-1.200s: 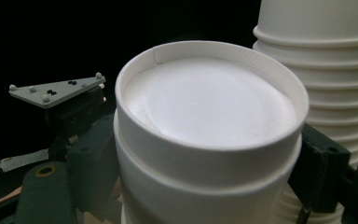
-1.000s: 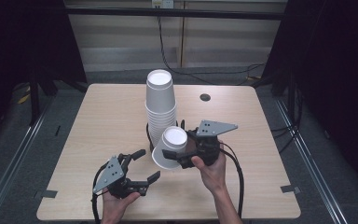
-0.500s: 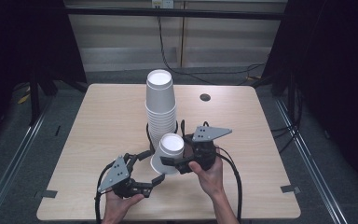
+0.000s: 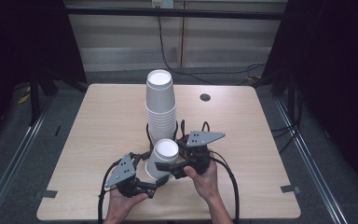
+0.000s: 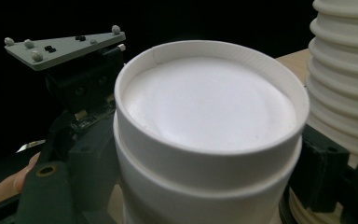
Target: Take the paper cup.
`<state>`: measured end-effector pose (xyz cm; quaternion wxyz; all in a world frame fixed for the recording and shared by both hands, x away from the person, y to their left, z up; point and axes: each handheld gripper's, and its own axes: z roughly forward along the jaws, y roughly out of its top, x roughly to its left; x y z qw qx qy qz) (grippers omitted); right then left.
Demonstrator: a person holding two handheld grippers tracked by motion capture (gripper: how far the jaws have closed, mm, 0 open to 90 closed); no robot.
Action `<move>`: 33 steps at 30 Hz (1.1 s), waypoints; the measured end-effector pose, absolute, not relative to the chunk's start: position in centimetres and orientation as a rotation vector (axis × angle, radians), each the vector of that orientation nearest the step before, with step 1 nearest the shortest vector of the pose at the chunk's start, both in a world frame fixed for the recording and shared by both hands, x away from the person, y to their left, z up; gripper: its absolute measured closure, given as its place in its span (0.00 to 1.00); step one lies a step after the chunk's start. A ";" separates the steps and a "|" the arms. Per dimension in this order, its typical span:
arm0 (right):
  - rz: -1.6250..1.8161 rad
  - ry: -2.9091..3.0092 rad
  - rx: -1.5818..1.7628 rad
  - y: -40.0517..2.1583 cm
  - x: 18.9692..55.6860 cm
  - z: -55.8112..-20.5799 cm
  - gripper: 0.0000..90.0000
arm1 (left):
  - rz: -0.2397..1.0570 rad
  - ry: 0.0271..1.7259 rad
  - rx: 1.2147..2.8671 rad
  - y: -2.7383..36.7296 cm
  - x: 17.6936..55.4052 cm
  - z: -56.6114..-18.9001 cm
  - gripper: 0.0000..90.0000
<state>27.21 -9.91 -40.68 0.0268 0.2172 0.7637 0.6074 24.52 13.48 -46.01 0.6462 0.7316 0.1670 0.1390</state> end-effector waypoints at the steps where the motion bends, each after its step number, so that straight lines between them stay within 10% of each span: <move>1: 1.876 2.359 0.671 -9.9 27.2 -40.7 0.24 | 0.316 0.380 1.665 13.5 24.5 -46.0 0.10; 33: 1.864 2.355 0.663 -9.0 27.3 -41.2 0.15 | 0.249 0.395 1.721 13.7 25.1 -46.5 0.20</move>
